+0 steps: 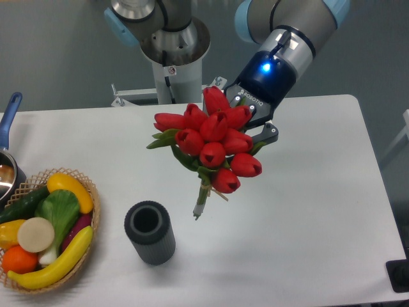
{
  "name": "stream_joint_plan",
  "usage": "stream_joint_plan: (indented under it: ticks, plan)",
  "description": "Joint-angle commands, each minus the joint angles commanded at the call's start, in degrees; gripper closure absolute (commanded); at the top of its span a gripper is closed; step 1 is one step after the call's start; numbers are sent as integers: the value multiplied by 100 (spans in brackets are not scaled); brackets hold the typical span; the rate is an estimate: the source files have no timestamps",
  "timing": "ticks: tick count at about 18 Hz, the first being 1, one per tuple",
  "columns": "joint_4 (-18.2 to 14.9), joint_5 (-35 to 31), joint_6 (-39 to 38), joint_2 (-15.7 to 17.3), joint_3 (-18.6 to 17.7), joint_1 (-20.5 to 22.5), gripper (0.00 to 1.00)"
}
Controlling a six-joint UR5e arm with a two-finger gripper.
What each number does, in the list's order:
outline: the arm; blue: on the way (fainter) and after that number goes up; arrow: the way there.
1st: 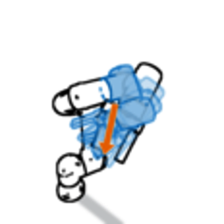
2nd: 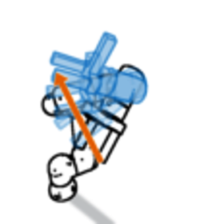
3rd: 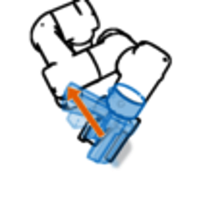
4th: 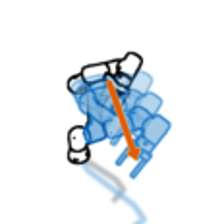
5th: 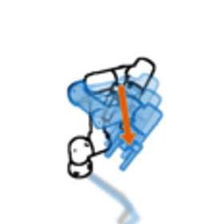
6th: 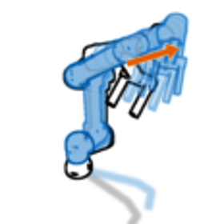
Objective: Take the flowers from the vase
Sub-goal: 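Carry the held tulips away from the vase over the empty table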
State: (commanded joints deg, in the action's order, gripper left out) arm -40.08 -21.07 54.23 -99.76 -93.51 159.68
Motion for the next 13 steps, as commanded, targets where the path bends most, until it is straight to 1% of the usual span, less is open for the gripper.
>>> stream_joint_plan:
  ticks: [2,4,8,11,13]
  plan:
    - [-9,-754,113,53,0,115,100]
    - [-17,-1388,438,36,-61,168,100]
    - [-18,-2013,1343,-17,-509,449,100]
    - [-61,-3153,1774,-26,-790,476,100]
    - [-79,-3866,1776,-17,-888,467,99]
